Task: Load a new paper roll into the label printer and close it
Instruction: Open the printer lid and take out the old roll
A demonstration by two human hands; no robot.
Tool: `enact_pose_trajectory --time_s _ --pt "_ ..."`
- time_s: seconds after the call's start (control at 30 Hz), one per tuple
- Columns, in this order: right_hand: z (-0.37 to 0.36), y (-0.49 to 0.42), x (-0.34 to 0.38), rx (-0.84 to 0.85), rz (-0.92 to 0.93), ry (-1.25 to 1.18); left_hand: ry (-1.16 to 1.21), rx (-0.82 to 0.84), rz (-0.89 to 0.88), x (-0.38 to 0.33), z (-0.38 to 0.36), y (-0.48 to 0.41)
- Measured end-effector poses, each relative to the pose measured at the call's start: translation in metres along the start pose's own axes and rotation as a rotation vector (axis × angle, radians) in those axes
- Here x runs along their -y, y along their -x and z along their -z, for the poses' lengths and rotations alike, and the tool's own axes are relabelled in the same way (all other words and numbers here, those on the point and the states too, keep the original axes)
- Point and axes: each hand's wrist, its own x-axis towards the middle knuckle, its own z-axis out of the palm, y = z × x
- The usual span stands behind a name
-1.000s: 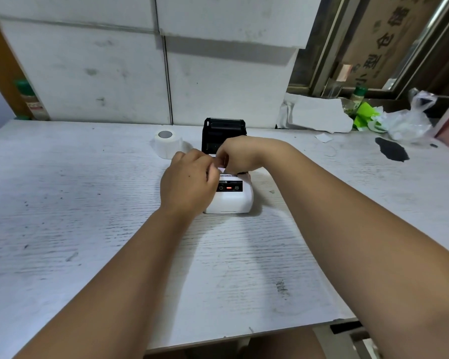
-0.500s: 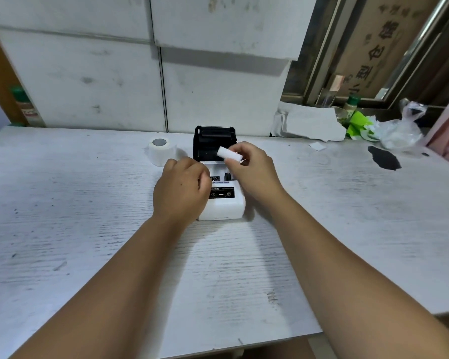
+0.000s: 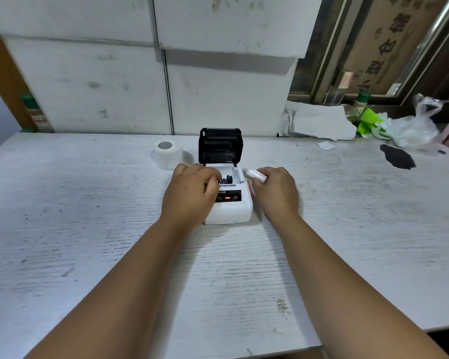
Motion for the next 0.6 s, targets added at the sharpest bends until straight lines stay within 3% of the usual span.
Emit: enact_pose_trajectory --time_s 0.17,0.3,0.37,0.47,0.53,0.6 --pt "-0.003 0.002 0.002 0.014 -0.008 0.144 0.024 0.007 0.026 -0.001 0.001 0.001" --pt "-0.001 0.003 0.004 -0.059 -0.002 -0.002 0.038 -0.033 0.036 -0.003 0.001 0.000" --pt "0.001 0.007 0.012 -0.160 0.063 -0.175 0.042 -0.024 0.026 -0.002 0.000 -0.001" --pt "0.008 0.019 0.043 -0.233 0.317 -0.295 0.029 -0.025 0.022 -0.003 0.000 -0.001" --pt "0.015 0.021 0.072 -0.148 0.489 -0.277 0.031 -0.011 0.012 -0.005 0.003 -0.001" --pt "0.016 0.015 0.101 0.093 0.570 -0.206 0.072 0.018 -0.063 -0.009 0.007 0.000"
